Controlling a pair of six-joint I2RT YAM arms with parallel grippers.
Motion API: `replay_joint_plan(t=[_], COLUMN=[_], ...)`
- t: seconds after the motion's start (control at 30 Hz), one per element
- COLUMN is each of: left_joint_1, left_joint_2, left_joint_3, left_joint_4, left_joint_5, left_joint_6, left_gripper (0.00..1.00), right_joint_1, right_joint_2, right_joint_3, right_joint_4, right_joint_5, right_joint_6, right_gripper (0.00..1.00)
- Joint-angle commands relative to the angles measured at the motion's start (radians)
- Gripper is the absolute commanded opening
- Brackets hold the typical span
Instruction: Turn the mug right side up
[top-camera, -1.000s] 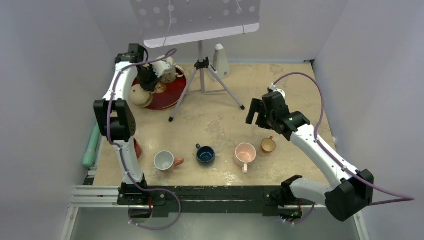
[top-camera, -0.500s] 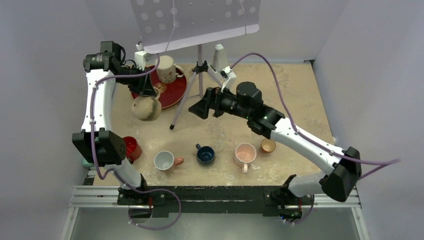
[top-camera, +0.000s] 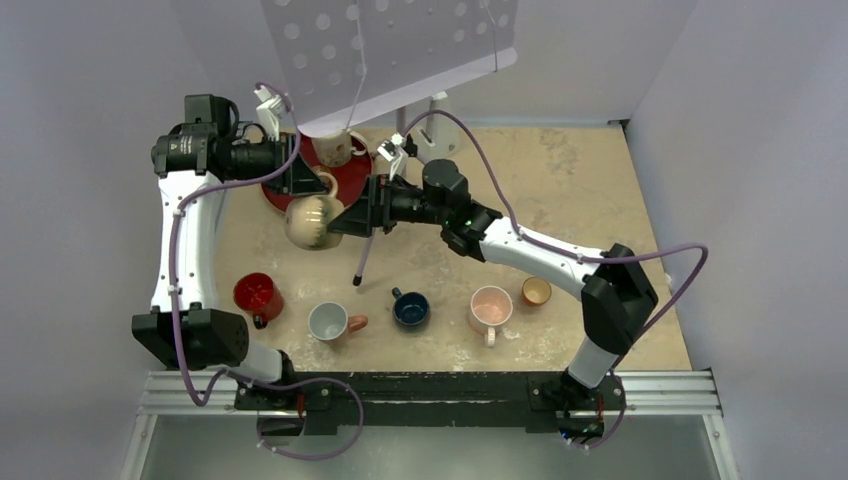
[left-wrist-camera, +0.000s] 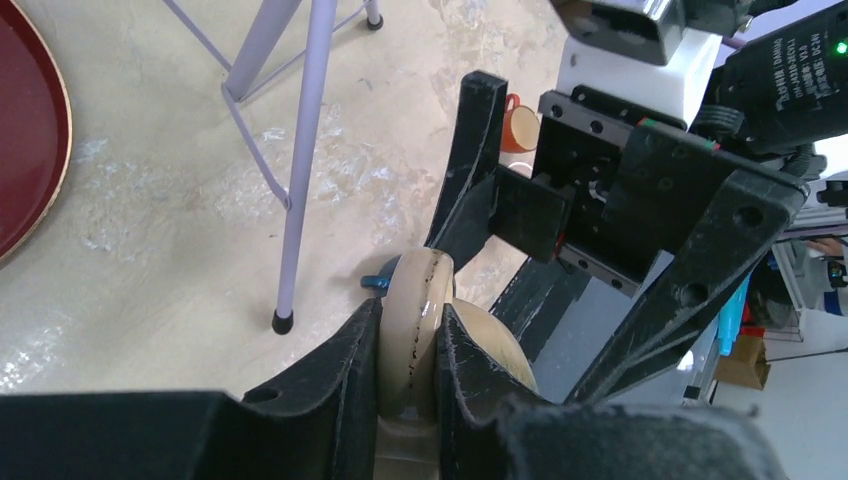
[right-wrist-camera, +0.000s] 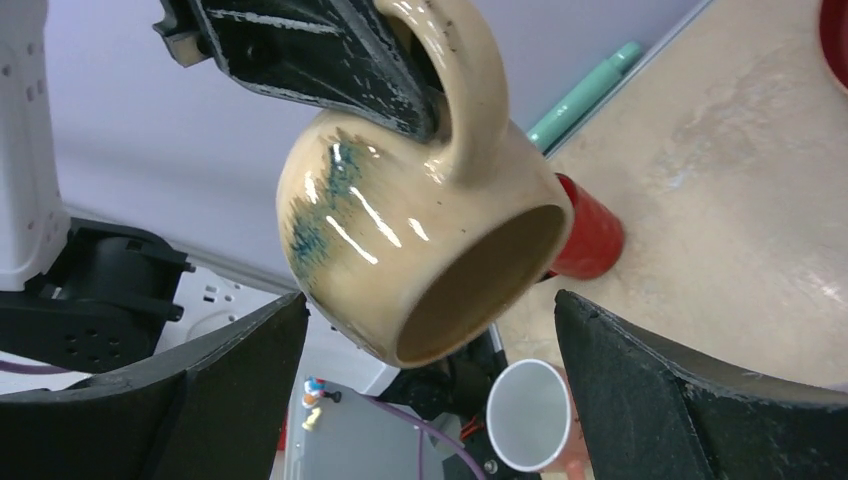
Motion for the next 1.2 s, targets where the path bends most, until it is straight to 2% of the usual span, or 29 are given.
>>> replay_joint_plan(t=[0.0, 0.13, 0.2, 0.33, 0.43, 0.5, 0.53, 0.6, 0.63, 0.7, 0.9, 1.07, 1.17], left_joint_1=[0.001, 0.001, 0.003, 0.003, 0.004, 0.005, 0.006, 0.010, 0.013, 0.024, 0.027, 0.027, 0.026], left_joint_2=[-0.068, -0.074, -0.087, -0.105, -0.106, -0.101, -0.096, -0.088, -0.086, -0.087, -0.082, -0.031, 0.007], left_joint_3=[-0.010, -0.056, -0.087, -0.131, -0.146, -0.146, -0.138, -0.122, -0.116, -0.111, -0.098, -0.100, -0.098], left_joint_4=[0.180, 0.245, 0.310, 0.391, 0.370, 0.333, 0.305, 0.255, 0.235, 0.213, 0.181, 0.183, 0.173], left_joint_5=[0.139, 0.130, 0.122, 0.117, 0.096, 0.069, 0.049, -0.016, -0.042, -0.084, -0.224, -0.415, -0.501], left_joint_6=[-0.072, -0.113, -0.145, -0.213, -0.181, -0.130, -0.102, -0.060, -0.046, -0.019, 0.057, 0.096, 0.134], left_gripper=[0.00, 0.00, 0.00, 0.00, 0.00, 0.02, 0.15, 0.52, 0.62, 0.74, 0.85, 0.86, 0.87], right_joint_1=[0.010, 0.035, 0.040, 0.041, 0.037, 0.036, 0.036, 0.035, 0.035, 0.036, 0.035, 0.010, -0.056], right_joint_2=[0.024, 0.089, 0.119, 0.121, 0.100, 0.085, 0.078, 0.054, 0.040, 0.009, -0.106, -0.154, -0.209], right_joint_3=[0.083, 0.130, 0.133, 0.095, 0.088, 0.087, 0.090, 0.104, 0.115, 0.129, 0.164, 0.194, 0.160], right_joint_4=[0.133, 0.203, 0.253, 0.338, 0.299, 0.232, 0.182, 0.054, -0.018, -0.140, -0.497, -0.876, -1.046], right_joint_5=[-0.127, -0.196, -0.228, -0.246, -0.213, -0.179, -0.159, -0.106, -0.073, -0.010, 0.227, 0.441, 0.575], right_joint_6=[0.054, 0.085, 0.123, 0.163, 0.137, 0.104, 0.080, 0.013, -0.026, -0.089, -0.203, -0.255, -0.247], right_gripper=[0.97, 0.85, 0.72, 0.35, 0.00, 0.00, 0.00, 0.00, 0.00, 0.00, 0.00, 0.00, 0.00])
